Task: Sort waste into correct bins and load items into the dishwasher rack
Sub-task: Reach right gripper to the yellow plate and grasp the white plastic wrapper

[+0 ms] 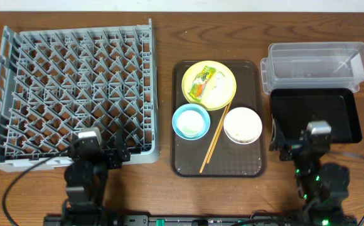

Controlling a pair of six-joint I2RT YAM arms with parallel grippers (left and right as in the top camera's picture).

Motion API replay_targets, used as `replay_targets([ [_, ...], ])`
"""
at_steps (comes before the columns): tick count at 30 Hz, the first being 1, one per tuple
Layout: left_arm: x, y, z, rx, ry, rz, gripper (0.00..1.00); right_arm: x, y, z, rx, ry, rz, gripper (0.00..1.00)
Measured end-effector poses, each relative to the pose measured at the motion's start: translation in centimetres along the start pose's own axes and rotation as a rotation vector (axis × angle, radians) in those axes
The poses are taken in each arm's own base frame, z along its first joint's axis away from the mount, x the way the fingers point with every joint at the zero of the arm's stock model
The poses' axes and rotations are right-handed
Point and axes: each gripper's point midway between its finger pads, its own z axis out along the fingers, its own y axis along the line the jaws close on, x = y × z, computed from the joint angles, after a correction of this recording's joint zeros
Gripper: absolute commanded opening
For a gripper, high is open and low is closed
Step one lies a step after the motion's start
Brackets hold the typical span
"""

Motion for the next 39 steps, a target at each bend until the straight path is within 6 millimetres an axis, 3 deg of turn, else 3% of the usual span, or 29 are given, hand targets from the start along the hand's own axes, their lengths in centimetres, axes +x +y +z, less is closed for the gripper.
replay_targets([
  [5,-3.0,-0.5,-0.6,-0.028,0.169,0.000,0.98,-1.7,0.6,2.7,-0.034,0.221,-0.032,0.99],
  [14,-3.9,-0.7,-0.1,-0.089,0.531,0.000,0.98,-1.5,3.1,7.8,-0.165,0.713,-0.025,0.99],
  [20,-3.4,-1.4,0.7,-0.055,0.603,-0.013,0.98,-3.5,5.3,13.2,-0.261,0.679,-0.033,0.99],
  [24,-3.4,-1.6,0.7,-0.043,0.607,-0.018,0.98,-3.1,8.2,15.6,-0.330,0.637,-0.058,0.92],
  [28,-3.4,-1.8,0.7,-0.034,0.608,-0.020,0.98,-0.7,11.2,17.3,-0.337,0.673,-0.064,0.82],
  [31,-3.4,-1.8,0.7,-0.032,0.608,-0.021,0.98,3.1,12.6,18.3,-0.293,0.763,-0.039,0.74],
  [35,-3.4,-1.8,0.7,-0.032,0.608,-0.021,0.98,8.2,13.2,19.3,-0.223,0.883,0.008,0.66],
  [39,-3.4,-1.8,0.7,-0.031,0.608,-0.021,0.98,11.7,13.5,20.0,-0.172,0.948,0.048,0.61],
])
